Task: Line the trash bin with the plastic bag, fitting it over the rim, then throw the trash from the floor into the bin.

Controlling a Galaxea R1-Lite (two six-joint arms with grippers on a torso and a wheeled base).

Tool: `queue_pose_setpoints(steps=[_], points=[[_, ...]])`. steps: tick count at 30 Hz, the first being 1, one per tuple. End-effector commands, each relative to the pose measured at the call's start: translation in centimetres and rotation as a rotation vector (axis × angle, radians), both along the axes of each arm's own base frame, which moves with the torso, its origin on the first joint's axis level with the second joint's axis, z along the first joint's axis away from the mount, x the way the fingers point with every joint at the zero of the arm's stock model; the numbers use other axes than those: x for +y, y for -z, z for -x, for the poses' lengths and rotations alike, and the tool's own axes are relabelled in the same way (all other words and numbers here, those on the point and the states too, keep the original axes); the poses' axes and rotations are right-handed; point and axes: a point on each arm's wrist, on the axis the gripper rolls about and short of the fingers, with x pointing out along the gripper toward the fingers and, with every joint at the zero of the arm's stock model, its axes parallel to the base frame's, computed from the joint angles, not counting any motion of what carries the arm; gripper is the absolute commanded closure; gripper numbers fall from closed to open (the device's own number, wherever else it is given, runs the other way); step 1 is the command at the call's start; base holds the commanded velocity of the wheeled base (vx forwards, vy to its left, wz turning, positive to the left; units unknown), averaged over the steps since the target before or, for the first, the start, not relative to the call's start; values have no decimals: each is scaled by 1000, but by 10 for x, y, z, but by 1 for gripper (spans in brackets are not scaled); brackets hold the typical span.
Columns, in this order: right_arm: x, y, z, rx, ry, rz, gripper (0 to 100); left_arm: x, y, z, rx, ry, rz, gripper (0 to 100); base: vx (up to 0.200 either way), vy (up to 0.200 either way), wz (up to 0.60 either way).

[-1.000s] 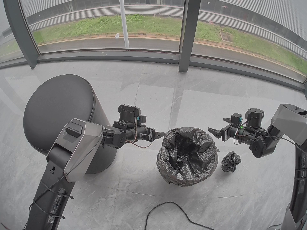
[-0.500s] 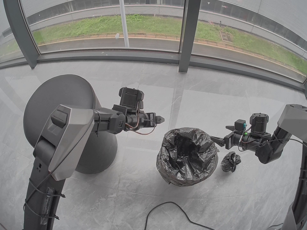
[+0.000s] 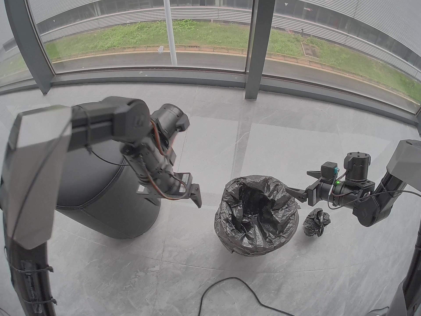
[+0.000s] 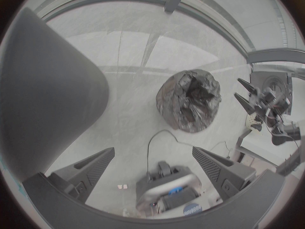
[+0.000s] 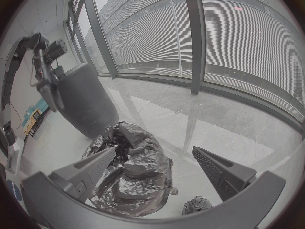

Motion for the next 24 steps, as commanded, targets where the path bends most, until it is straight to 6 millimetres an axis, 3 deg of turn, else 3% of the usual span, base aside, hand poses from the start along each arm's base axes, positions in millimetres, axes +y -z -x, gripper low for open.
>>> queue_pose_setpoints(steps=[1, 2, 3, 4, 6, 9, 11, 16, 18, 20, 21, 24], points=[[55, -37, 41, 19, -179, 3, 0, 130, -184, 225, -157, 85, 52, 0, 0, 0, 0], [58, -42, 45, 43, -191, 8, 0, 147, -196, 251, -274, 154, 57, 0, 0, 0, 0], [58, -42, 45, 53, -192, 10, 0, 151, -198, 258, -305, 178, 56, 0, 0, 0, 0], [61, -46, 50, 98, -203, 21, 0, 163, -195, 280, -360, 256, 32, 0, 0, 0, 0], [61, -50, 58, 199, -216, 58, 0, 175, -164, 302, -379, 366, -30, 0, 0, 0, 0], [62, -46, 59, 242, -220, 130, 0, 177, -123, 306, -425, 381, -41, 0, 0, 0, 0], [68, -39, 56, 239, -201, 176, 0, 174, -90, 296, -526, 358, -56, 0, 0, 0, 0], [81, -27, 40, 229, -193, 175, 0, 155, -16, 243, -841, 270, -32, 0, 0, 0, 0], [80, -22, 33, 223, -186, 179, 0, 146, 4, 219, -928, 240, -9, 0, 0, 0, 0], [76, -19, 30, 231, -172, 179, 0, 148, 9, 210, -971, 194, -4, 0, 0, 0, 0], [74, -16, 29, 240, -167, 182, 100, 151, 7, 207, -964, 173, -15, 0, 0, 0, 0], [71, -7, 25, 263, -155, 187, 100, 156, -2, 200, -960, 143, -44, 0, 0, 0, 0]])
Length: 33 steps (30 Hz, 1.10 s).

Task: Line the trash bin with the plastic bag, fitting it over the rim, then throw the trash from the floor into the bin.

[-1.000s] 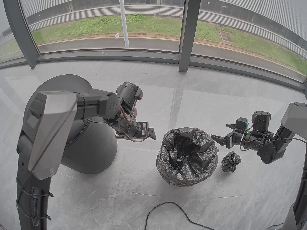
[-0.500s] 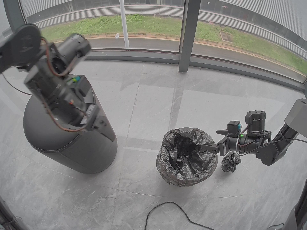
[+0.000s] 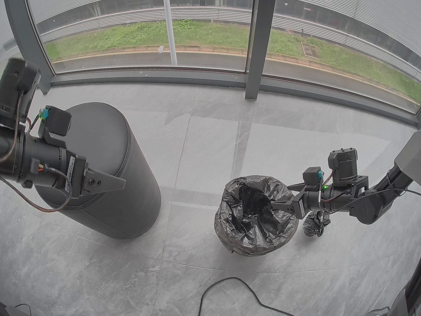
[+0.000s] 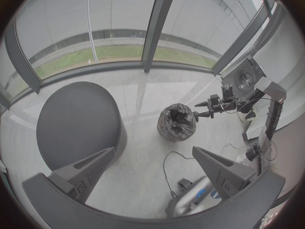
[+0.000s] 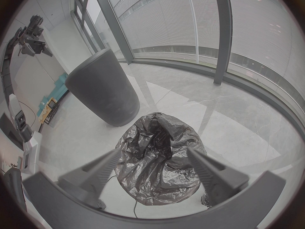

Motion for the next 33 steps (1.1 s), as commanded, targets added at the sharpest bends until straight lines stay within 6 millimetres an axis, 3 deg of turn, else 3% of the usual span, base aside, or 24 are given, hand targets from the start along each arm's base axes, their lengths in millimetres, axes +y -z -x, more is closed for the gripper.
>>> queue_pose_setpoints(steps=[1, 7, 12, 14, 18, 21, 22, 29, 33], points=[[17, 20, -9, 103, -15, 100, 100, 39, 111, 32, -384, -90, -36, 0, 0, 0, 0], [14, 24, -22, 90, -1, 106, 100, 38, 122, 32, -339, -79, -53, 0, 0, 0, 0], [12, 37, -33, 74, -22, 152, 100, 35, 129, 20, -292, -67, -61, 0, 0, 0, 0], [14, 38, -34, 74, -31, 156, 100, 33, 132, 14, -270, -46, -54, 0, 0, 0, 0], [24, 57, -36, 104, -81, 163, 100, 22, 133, -19, -253, 2, -39, 0, 0, 0, 0], [33, 71, -51, 96, -126, 157, 100, 11, 132, -29, -271, 30, -37, 0, 0, 0, 0], [33, 71, -51, 96, -126, 157, 100, 11, 132, -29, -271, 30, -37, 0, 0, 0, 0], [55, 113, -101, 48, -138, 148, 100, 18, 130, -20, -284, 11, -34, 0, 0, 0, 0], [63, 119, -118, 7, -140, 136, 100, 23, 130, -10, -293, -3, -34, 0, 0, 0, 0]])
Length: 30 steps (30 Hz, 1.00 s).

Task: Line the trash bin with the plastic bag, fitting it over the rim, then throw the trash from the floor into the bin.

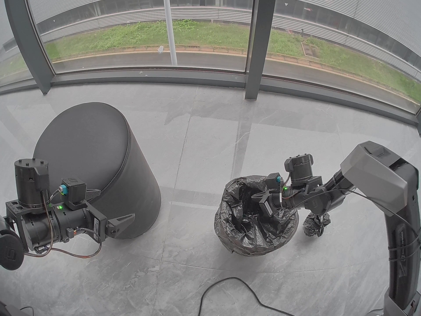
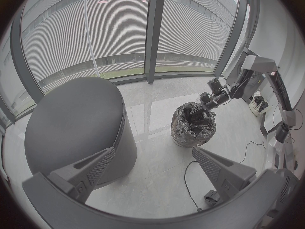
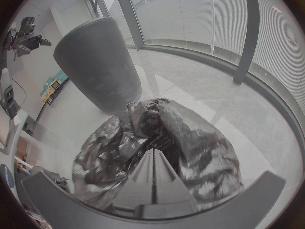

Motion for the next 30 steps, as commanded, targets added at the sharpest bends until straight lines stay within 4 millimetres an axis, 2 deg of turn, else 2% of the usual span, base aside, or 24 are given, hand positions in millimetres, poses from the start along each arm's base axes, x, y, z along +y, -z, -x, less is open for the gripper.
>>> queue_pose_setpoints(steps=[1, 6, 8, 15, 18, 23, 30], points=[[16, 49, -26, 23, -24, 9, 100, 7, -1, 7, -13, -20, 2, 0, 0, 0, 0], [19, 38, -20, 22, -48, -1, 100, 14, -3, 8, -28, -54, 5, 0, 0, 0, 0], [23, 27, -5, 44, -112, -29, 100, 19, -4, 6, -30, -78, 7, 0, 0, 0, 0], [34, 19, 6, 38, -160, -44, 100, 19, -4, 5, -29, -81, 7, 0, 0, 0, 0], [39, 20, 10, 58, -223, -76, 100, 19, -3, 6, -26, -81, 6, 0, 0, 0, 0], [42, 26, 10, 66, -231, -74, 100, 19, -4, 6, -28, -80, 9, 0, 0, 0, 0], [44, 51, 4, 54, -228, -78, 100, 22, -6, 9, -38, -88, 13, 0, 0, 0, 0]])
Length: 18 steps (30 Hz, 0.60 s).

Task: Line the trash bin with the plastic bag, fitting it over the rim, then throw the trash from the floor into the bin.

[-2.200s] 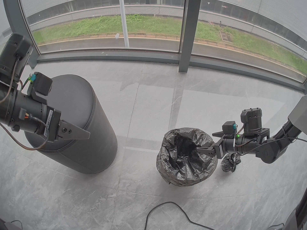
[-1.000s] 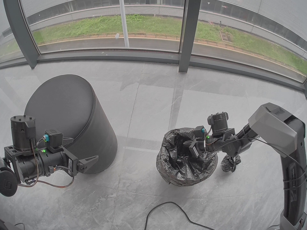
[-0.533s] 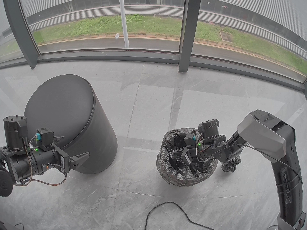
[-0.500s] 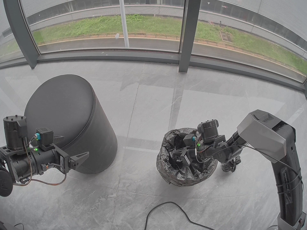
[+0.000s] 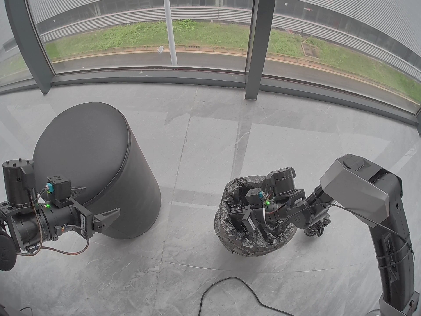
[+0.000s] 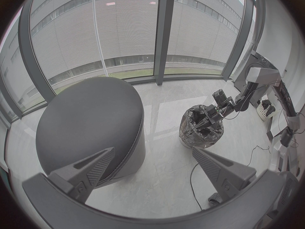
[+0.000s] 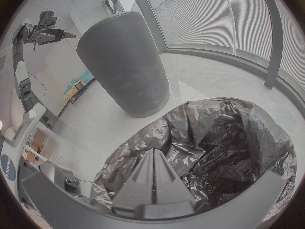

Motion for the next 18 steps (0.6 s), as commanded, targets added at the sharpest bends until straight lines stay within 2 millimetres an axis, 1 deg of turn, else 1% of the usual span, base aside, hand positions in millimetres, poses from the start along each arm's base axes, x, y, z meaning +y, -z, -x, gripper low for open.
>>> queue_pose_setpoints(steps=[1, 4, 10, 18], points=[[2, 19, -4, -3, -1, -5, 100, 2, -2, 2, -10, -11, 3, 0, 0, 0, 0], [4, 23, -8, -29, -11, -31, 100, 4, -2, 2, -10, -19, 3, 0, 0, 0, 0], [6, 21, -11, -74, -86, -114, 100, 5, -1, 1, -5, -23, 2, 0, 0, 0, 0], [11, 25, -24, -159, -42, -233, 100, 5, 1, 1, 4, -27, 5, 0, 0, 0, 0]])
